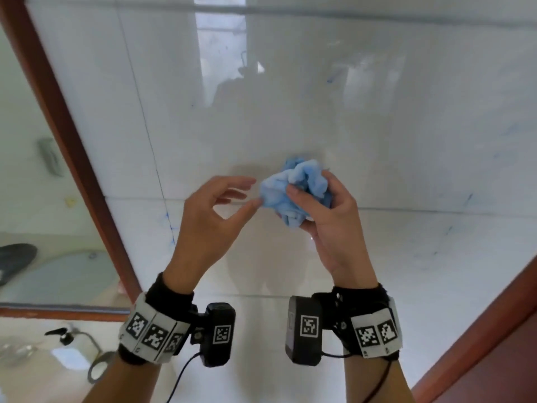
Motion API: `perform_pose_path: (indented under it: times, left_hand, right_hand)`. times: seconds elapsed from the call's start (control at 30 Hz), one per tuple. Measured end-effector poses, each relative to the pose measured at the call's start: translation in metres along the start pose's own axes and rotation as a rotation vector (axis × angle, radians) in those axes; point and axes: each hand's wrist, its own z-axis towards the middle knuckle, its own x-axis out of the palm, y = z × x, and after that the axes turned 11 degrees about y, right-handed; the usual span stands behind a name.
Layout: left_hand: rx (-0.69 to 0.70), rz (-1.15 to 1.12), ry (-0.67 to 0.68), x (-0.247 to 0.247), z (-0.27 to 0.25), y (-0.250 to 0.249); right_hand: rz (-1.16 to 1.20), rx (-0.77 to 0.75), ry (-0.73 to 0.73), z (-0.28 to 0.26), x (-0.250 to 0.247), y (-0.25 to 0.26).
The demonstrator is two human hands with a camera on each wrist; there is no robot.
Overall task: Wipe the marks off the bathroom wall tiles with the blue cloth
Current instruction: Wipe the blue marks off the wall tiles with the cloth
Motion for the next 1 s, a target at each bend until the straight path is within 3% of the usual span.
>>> perform_pose_path:
  times: [0.27, 0.53, 0.8, 1.0]
  left_hand:
    - [0.158, 0.252, -0.277, -0.042, 0.072, -0.039]
    - [0.245, 0.574, -0.28, -0.064, 0.135, -0.066]
    - [0.319, 0.731, -0.285, -0.066, 0.188, -0.08]
    - [0.333, 0.797, -0.318, -0.093, 0.196, -0.074]
  right_hand:
    - [-0.51, -0.493, -0.165, 0.054, 0.019, 0.086]
    - [-0.7, -0.834, -0.278, 0.096, 0.016, 0.147]
    - [-0.952, -0.879, -0.222, 0.164, 0.014, 0.179]
    - [-1.081, -0.905, -0.229, 0.189, 0.014, 0.16]
